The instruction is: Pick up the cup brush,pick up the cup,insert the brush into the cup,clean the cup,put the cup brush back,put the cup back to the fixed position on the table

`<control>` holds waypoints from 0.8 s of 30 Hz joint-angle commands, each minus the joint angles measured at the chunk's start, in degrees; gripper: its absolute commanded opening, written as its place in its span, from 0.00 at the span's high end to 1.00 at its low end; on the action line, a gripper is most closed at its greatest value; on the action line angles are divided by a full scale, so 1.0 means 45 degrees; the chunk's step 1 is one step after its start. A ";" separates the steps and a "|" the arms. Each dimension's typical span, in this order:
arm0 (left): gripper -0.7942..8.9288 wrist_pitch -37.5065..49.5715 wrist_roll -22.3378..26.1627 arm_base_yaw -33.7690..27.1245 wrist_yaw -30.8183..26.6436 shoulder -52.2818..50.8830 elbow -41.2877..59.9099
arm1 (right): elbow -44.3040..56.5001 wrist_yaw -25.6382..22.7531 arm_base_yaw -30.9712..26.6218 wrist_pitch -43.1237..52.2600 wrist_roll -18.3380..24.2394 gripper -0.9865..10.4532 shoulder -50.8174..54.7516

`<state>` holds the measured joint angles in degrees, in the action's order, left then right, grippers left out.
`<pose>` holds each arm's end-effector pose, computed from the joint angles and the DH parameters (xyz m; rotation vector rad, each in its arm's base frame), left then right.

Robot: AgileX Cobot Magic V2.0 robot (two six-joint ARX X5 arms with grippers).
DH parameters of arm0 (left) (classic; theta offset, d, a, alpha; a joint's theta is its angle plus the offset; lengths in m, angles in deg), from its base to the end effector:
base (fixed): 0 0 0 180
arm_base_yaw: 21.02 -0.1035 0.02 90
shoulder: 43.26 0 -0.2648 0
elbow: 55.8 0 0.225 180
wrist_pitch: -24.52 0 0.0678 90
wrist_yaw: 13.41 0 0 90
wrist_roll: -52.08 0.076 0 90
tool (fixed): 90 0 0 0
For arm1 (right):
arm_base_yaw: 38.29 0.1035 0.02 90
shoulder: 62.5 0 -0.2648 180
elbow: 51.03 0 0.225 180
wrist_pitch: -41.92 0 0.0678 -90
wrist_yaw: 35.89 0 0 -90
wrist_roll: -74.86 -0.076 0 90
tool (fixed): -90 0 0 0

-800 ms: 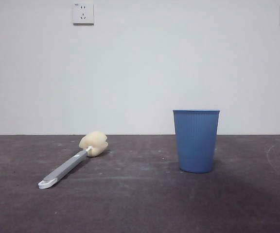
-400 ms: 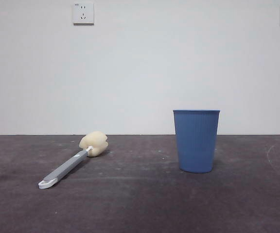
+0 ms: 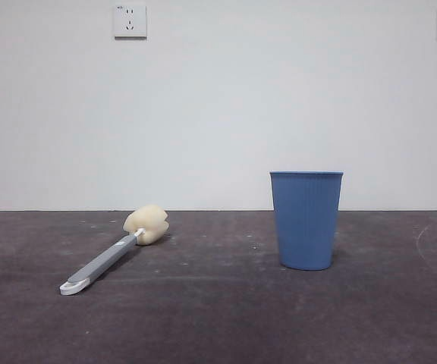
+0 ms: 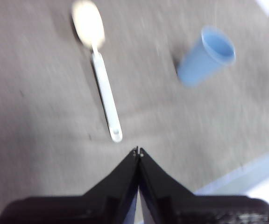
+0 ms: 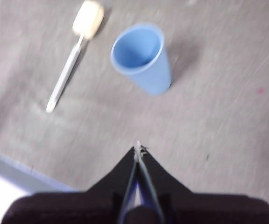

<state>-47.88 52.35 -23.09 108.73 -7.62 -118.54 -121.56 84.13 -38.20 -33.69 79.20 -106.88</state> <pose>0.0994 -0.0369 0.2664 -0.2307 0.7628 -0.4987 0.1195 0.0382 0.2863 0.1557 0.8229 0.5231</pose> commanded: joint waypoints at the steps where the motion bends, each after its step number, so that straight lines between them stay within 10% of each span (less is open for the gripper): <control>1: 0.92 -0.0471 0.0840 0.0228 0.0000 0.0078 -0.0034 | 0.0005 0.0005 0.0165 -0.0554 0.0534 0.92 -0.0034; 11: 0.87 -0.0792 0.0942 0.0408 0.1112 0.0078 -0.0039 | 0.0005 0.0029 0.0505 -0.0607 0.0607 0.84 -0.0034; 15: 0.31 -0.0792 0.0879 0.0408 0.1209 0.0078 -0.0039 | 0.0005 0.0058 0.0515 -0.0602 0.0554 0.50 -0.0034; 24: 0.31 0.0437 0.0238 0.1243 0.1005 0.0894 -0.0806 | 0.0005 0.1015 0.0515 -0.0379 0.0437 0.46 -0.0034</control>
<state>-46.79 54.78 -18.06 113.37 -4.06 -121.70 -121.56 88.57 -36.01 -35.63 81.47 -107.10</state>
